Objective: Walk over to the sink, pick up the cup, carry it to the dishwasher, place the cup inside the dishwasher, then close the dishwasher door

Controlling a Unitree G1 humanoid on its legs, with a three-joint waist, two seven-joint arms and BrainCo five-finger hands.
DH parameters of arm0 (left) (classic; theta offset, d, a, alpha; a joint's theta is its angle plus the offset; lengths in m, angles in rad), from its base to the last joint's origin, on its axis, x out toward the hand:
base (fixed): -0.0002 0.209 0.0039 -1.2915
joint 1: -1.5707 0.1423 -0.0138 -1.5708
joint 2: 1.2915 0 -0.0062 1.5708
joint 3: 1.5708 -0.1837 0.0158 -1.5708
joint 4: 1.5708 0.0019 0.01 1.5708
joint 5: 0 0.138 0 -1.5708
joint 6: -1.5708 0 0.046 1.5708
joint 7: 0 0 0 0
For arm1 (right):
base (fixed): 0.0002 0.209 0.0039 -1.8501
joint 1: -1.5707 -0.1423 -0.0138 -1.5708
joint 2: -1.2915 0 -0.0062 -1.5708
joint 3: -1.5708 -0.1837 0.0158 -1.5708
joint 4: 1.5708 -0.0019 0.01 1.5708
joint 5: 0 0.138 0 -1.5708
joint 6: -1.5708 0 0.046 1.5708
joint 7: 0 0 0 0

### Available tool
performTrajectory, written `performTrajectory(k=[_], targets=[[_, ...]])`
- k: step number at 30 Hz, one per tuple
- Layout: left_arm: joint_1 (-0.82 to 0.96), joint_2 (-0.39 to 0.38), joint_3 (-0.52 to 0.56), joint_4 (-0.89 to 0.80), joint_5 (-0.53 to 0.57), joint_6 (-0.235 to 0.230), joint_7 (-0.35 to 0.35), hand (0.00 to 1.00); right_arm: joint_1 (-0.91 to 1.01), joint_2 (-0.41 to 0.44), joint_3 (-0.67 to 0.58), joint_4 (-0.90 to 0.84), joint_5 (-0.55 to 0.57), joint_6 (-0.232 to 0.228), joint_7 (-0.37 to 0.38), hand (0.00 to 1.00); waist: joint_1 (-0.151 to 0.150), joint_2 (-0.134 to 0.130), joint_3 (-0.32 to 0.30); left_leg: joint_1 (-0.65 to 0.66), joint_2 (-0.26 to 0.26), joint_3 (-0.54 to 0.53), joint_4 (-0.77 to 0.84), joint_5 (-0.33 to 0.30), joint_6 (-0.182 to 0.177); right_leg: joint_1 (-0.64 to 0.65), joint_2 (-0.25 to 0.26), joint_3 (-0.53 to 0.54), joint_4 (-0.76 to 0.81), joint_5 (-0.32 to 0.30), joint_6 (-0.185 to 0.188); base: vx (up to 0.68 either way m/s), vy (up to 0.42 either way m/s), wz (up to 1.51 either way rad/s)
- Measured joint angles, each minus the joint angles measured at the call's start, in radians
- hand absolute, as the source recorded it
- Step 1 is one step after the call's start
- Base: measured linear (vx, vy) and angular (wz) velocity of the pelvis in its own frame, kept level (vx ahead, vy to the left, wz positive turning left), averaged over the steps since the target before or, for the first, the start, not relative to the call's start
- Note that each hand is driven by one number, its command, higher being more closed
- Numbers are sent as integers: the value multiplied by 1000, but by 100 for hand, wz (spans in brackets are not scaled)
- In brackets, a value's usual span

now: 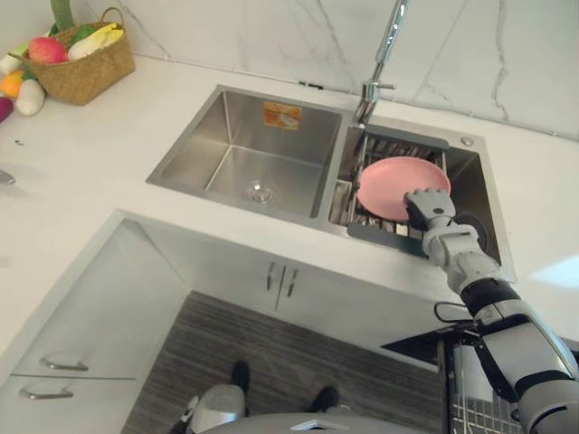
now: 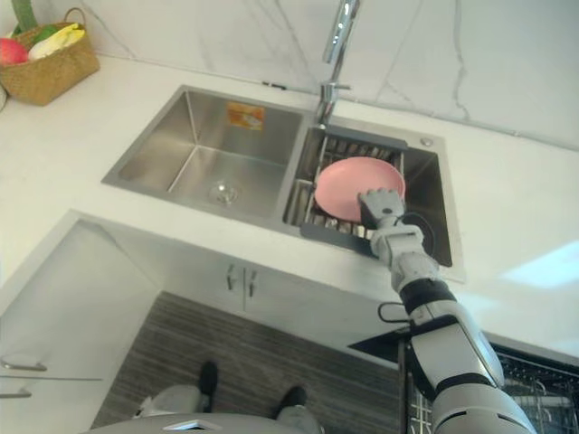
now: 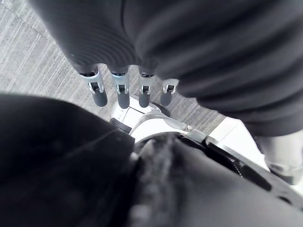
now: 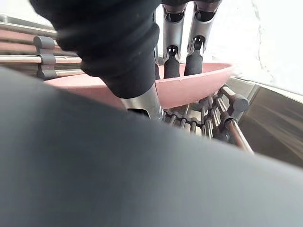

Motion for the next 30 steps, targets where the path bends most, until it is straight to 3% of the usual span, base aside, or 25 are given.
performTrajectory(k=[8, 16, 21, 23, 30], targets=[[1, -10, 6, -3, -2, 31, 0, 0, -66, -67, 48, -1, -35, -57, -22, 100, -14, 4, 0, 11, 2, 37, 1, -3, 1, -18, 0, 36, -1, 16, 0, 51, 17, -13], [5, -8, 5, -7, 6, 78, 1, 0, -181, -225, 24, -129, -34, -75, -87, 100, -42, -7, -7, 35, 3, 96, 6, -20, 7, -34, 4, 103, -1, 27, 0, 80, 16, -23], [3, 10, -6, 17, 22, 83, 1, 0, -134, -266, -79, -175, -31, -103, -122, 100, -85, -36, -22, 39, 2, 137, 6, -30, 12, -58, 5, 148, 0, 36, 1, 35, 18, -28], [3, 13, -6, 22, 22, 83, 1, 0, -99, -287, -102, -208, -30, -104, -130, 100, -86, -43, -29, 38, 3, 153, 6, -33, 11, -68, 7, 163, -1, 39, 0, 12, 15, -24], [24, 24, -6, 45, 41, 83, 4, 0, 131, -345, -362, -442, 72, -118, -144, 100, -142, -71, -75, 52, 3, 246, 6, -47, 10, -108, 9, 249, -1, 50, -2, -6, 17, -36]])
